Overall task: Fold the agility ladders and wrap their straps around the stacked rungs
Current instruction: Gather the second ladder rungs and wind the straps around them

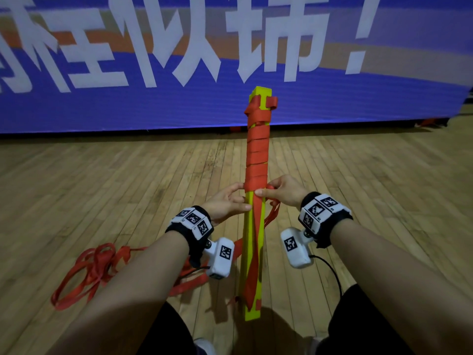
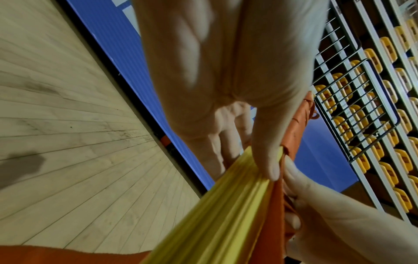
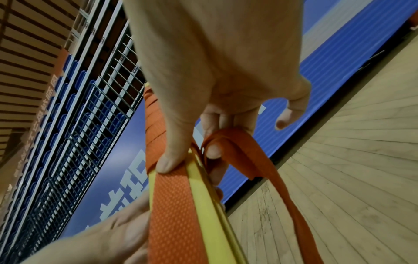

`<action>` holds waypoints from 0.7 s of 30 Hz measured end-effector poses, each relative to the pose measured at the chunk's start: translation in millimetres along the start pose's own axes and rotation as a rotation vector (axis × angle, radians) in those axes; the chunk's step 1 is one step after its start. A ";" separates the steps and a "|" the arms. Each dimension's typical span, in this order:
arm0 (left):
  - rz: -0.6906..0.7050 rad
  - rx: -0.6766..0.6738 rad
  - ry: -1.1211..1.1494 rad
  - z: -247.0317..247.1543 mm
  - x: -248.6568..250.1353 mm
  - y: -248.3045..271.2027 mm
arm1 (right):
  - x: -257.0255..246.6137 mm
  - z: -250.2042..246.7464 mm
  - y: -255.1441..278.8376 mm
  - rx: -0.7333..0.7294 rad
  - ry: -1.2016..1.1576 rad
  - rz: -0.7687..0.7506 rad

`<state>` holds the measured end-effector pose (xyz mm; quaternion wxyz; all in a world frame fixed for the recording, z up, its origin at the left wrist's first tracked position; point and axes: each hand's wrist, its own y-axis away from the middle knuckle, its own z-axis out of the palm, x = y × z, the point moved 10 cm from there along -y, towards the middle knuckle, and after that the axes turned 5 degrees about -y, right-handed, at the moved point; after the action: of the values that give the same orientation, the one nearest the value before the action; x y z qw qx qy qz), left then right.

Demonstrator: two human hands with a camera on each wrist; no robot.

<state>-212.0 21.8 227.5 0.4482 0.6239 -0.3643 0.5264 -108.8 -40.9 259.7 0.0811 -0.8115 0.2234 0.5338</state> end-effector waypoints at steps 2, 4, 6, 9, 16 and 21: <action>0.000 0.022 -0.008 -2.8 1.6 0.3 | 0.4 0.8 0.5 -0.022 -0.041 -0.009; -0.003 0.043 -0.010 -3.5 2.5 0.5 | 0.5 1.2 2.3 -0.052 -0.053 -0.012; -0.019 0.052 0.004 -3.1 0.2 -0.1 | 2.5 1.0 2.1 -0.083 -0.058 -0.008; -0.026 0.054 -0.017 0.5 -0.8 -0.8 | 1.6 4.5 4.4 -0.139 -0.074 -0.014; 0.012 0.081 0.068 5.8 4.7 -1.2 | -5.3 0.2 6.6 -0.106 -0.104 0.003; -0.003 0.110 0.098 1.8 0.0 0.6 | -4.0 0.9 1.5 -0.106 -0.030 -0.005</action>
<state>-212.0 19.9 227.5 0.4313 0.6215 -0.3114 0.5751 -111.5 -40.8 263.1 0.0427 -0.8071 0.1912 0.5570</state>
